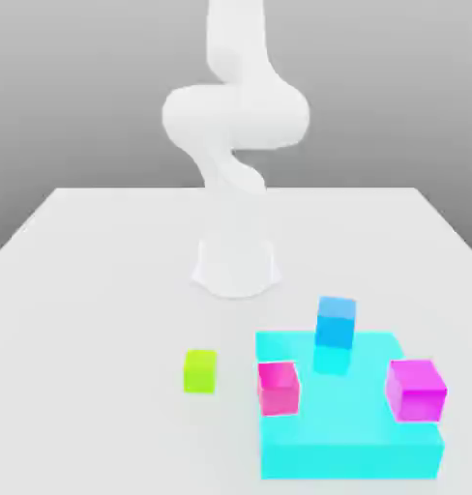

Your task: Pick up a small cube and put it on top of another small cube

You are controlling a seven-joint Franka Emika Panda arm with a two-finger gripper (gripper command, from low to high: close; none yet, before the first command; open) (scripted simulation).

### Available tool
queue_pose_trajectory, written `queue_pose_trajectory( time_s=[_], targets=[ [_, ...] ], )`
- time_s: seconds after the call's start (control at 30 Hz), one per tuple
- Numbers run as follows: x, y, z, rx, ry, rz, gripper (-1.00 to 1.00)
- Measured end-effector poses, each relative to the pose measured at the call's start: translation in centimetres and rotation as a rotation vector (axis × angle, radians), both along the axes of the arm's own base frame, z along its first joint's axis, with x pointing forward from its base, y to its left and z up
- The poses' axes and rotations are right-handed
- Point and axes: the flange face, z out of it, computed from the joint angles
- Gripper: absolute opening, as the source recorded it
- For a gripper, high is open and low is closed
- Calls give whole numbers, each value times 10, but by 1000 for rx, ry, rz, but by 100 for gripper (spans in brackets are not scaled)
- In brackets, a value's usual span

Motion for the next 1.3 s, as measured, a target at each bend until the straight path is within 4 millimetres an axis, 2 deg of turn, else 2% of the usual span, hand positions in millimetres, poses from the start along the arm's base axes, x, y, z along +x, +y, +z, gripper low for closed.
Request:
queue_pose_trajectory(
  time_s=[0.1, 0.23, 0.33, 0.47, 0.7, 0.93, 1.03, 1.3],
  targets=[
    [23, -8, -52, 92, 73, -120, 0],
    [42, -17, -121, 198, 163, -282, 0],
    [49, -24, -173, 269, 228, -409, 0],
    [47, -33, -241, 354, 310, -585, 0],
    [19, -44, -352, 471, 441, -915, 0],
    [-37, -49, -445, 544, 547, -1267, 0],
    [-63, -49, -477, 561, 580, -1401, 0],
    [-67, -48, -535, 571, 591, -1429, 0]
  ],
)
